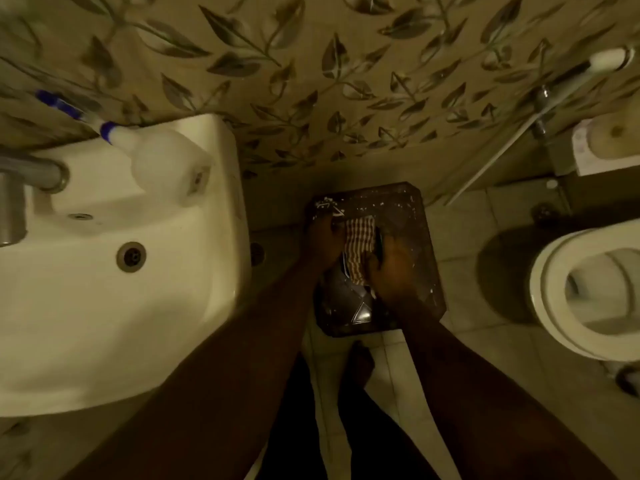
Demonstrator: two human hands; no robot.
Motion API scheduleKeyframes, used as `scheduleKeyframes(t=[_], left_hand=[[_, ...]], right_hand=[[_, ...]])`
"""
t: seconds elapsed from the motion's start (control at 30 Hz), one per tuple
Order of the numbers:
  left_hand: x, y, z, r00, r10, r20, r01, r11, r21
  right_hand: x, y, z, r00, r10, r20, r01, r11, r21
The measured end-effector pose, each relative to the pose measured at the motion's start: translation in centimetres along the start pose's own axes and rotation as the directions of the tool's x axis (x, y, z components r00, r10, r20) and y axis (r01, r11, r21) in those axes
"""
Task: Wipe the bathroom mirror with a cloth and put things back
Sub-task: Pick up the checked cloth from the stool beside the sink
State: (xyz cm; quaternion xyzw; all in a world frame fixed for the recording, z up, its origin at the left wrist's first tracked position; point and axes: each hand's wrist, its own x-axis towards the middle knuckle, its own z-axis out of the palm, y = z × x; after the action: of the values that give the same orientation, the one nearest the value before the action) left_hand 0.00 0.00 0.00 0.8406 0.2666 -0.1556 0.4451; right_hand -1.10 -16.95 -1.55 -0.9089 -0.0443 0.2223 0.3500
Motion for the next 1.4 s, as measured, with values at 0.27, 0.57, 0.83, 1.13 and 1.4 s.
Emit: scheduleKeyframes(t=[0.27, 0.57, 0.83, 1.13, 1.4], left_hand=[[1.0, -0.9, 2.5, 0.987, -0.155, 0.042, 0.16, 0.966, -0.203], [0.4, -0.9, 3.2, 0.991, -0.082, -0.105, 0.056, 0.971, -0.234], [-1.8, 0.5, 2.4, 0.988, -0.122, -0.093, 0.064, 0.879, -0.472], [-5.8, 4.8, -2.8, 0.984, -0.106, 0.143, 0.177, 0.61, -0.772], [-10.4, 11.8, -11.0, 0.965, 0.007, 0.264, 0.227, 0.488, -0.843]], right_hand=[[0.1, 1.4, 2.5, 1.0, 0.027, -0.001, -0.027, 0.998, -0.058], [0.2, 1.8, 3.7, 0.999, 0.036, -0.011, -0.037, 0.995, -0.088], [-0.2, 0.3, 2.7, 0.978, 0.181, -0.105, -0.149, 0.955, 0.257], [-4.0, -2.6, -3.7, 0.993, 0.111, 0.027, -0.088, 0.596, 0.798], [-6.5, -8.6, -10.1, 0.997, -0.017, 0.075, -0.057, 0.494, 0.868]])
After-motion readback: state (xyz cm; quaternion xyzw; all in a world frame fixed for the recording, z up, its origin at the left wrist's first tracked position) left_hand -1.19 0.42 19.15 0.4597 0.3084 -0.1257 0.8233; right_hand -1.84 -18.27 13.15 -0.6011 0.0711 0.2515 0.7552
